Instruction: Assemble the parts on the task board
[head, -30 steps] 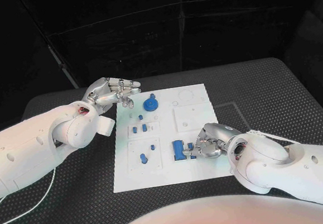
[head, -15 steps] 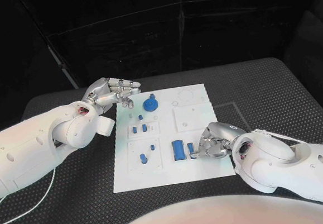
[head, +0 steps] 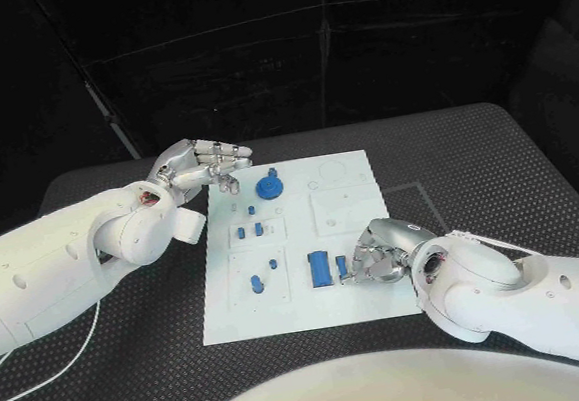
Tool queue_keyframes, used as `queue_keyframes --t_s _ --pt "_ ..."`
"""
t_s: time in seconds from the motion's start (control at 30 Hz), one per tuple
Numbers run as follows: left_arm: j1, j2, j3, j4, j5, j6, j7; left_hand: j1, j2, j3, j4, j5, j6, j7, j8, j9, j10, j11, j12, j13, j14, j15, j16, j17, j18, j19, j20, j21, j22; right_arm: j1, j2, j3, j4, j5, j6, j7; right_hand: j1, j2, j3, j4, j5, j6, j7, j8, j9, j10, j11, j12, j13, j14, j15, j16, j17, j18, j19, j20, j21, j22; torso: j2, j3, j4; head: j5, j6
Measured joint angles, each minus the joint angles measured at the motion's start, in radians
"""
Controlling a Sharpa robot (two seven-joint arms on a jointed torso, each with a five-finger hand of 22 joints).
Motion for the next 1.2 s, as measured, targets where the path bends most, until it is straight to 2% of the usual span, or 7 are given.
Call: queue_keyframes --t_s 0.27,0.5,0.77,0.9,1.0,1.07,1.2 --pt "0.0 0.0 0.0 0.0 0.0 0.0 0.0 0.0 0.0 0.0 0.0 0.0 0.0 0.0 0.0 0.0 0.0 0.0 0.0 0.0 0.0 0.0 0.0 0.0 0.0 0.0 0.0 0.0 0.0 0.0 0.002 0.0 -0.005 0.0 0.001 -0.002 -0.032 0.031 -0.04 0.04 0.087 0.0 0.0 0.007 0.006 -0.002 0.002 0.003 0.005 0.0 0.0 0.0 0.0 0.0 0.0 0.0 0.0 0.003 0.001 -0.0007 -0.0002 0.001 0.0" --pt "0.0 -0.001 0.0 0.0 0.0 0.001 0.0 0.0 0.0 0.0 0.0 0.0 0.0 0.0 0.0 0.0 0.0 0.0 0.0 0.0 0.0 0.0 0.0 0.0 0.0 0.0 0.0 0.0 0.0 0.0 0.0 0.0 -0.003 -0.002 0.002 -0.004 -0.029 0.019 -0.043 0.042 0.095 0.0 0.0 0.007 0.01 -0.002 0.002 0.003 0.004 0.0 0.0 0.0 0.0 0.0 0.0 0.0 0.0 0.004 0.001 -0.001 -0.0008 0.0 0.0" --pt "0.0 -0.002 0.0 0.0 0.0 0.001 -0.001 0.0 0.0 0.0 0.0 0.0 0.0 0.0 0.0 0.0 0.0 0.0 0.0 0.0 0.0 0.0 0.0 0.0 0.0 0.0 0.0 0.0 0.0 0.0 -0.022 0.0 0.012 0.007 -0.033 0.026 -0.149 -0.025 -0.092 0.073 -0.054 -0.018 0.004 0.009 0.014 -0.006 0.006 -0.018 -0.01 0.0 0.0 -0.009 0.0 0.0 -0.007 0.001 -0.013 -0.014 -0.001 -0.001 -0.0005 0.001 0.0" --pt "0.0 -0.002 0.0 -0.002 0.0 0.001 -0.001 0.0 0.0 0.0 0.0 0.0 0.0 0.0 0.0 0.0 0.0 0.0 0.0 0.0 0.0 0.0 0.0 -0.006 0.0 0.0 0.0 0.0 0.0 0.0 -0.043 0.0 0.012 0.064 -0.091 0.116 -0.17 -0.031 -0.07 0.073 -0.064 -0.072 0.023 -0.024 0.003 -0.036 0.025 -0.068 -0.047 -0.002 0.013 -0.034 0.0 0.0 -0.047 0.011 -0.051 -0.076 -0.002 -0.0012 -0.0005 0.001 0.0" --pt "-0.001 -0.001 -0.001 -0.007 0.0 0.001 0.002 -0.001 0.001 0.0 0.0 0.0 0.0 0.0 0.0 0.0 -0.004 0.004 0.003 0.0 -0.011 0.003 -0.012 -0.019 0.0 -0.001 0.001 -0.005 -0.003 0.016 -0.048 -0.002 -0.009 0.165 -0.133 0.235 -0.124 0.005 -0.046 0.063 -0.064 -0.126 0.045 -0.052 -0.008 -0.089 0.041 -0.145 -0.109 0.0 0.033 -0.065 0.0 0.0 -0.102 0.024 -0.106 -0.161 -0.004 -0.0019 -0.0006 -0.001 0.004" --pt "-0.002 0.0 -0.001 -0.011 0.001 0.0 0.005 -0.006 0.006 0.0 0.0 0.0 0.0 0.0 0.0 0.0 -0.006 0.002 0.007 0.0 -0.033 0.004 -0.028 -0.029 0.0 -0.016 0.004 -0.02 -0.009 0.039 -0.046 -0.002 -0.037 0.255 -0.15 0.32 -0.06 0.027 -0.031 0.048 -0.044 -0.146 0.06 -0.064 -0.012 -0.136 0.051 -0.206 -0.16 0.0 0.04 -0.101 -0.001 0.025 -0.151 0.034 -0.159 -0.238 -0.006 -0.002 -0.0008 -0.001 0.011" --pt "-0.003 0.006 -0.001 -0.022 0.012 -0.006 0.017 -0.007 0.007 -0.008 0.0 0.0 -0.005 0.005 0.002 0.0 -0.015 0.007 0.015 0.001 -0.104 0.01 -0.097 -0.065 0.0 -0.071 0.009 -0.069 -0.034 0.097 -0.033 0.0 -0.118 0.492 -0.163 0.511 0.04 0.058 -0.024 0.007 -0.017 -0.183 0.083 -0.085 -0.023 -0.339 0.075 -0.488 -0.392 -0.082 0.07 -0.355 -0.307 0.047 -0.288 0.057 -0.321 -0.422 -0.01 -0.0019 -0.0044 -0.002 0.036"
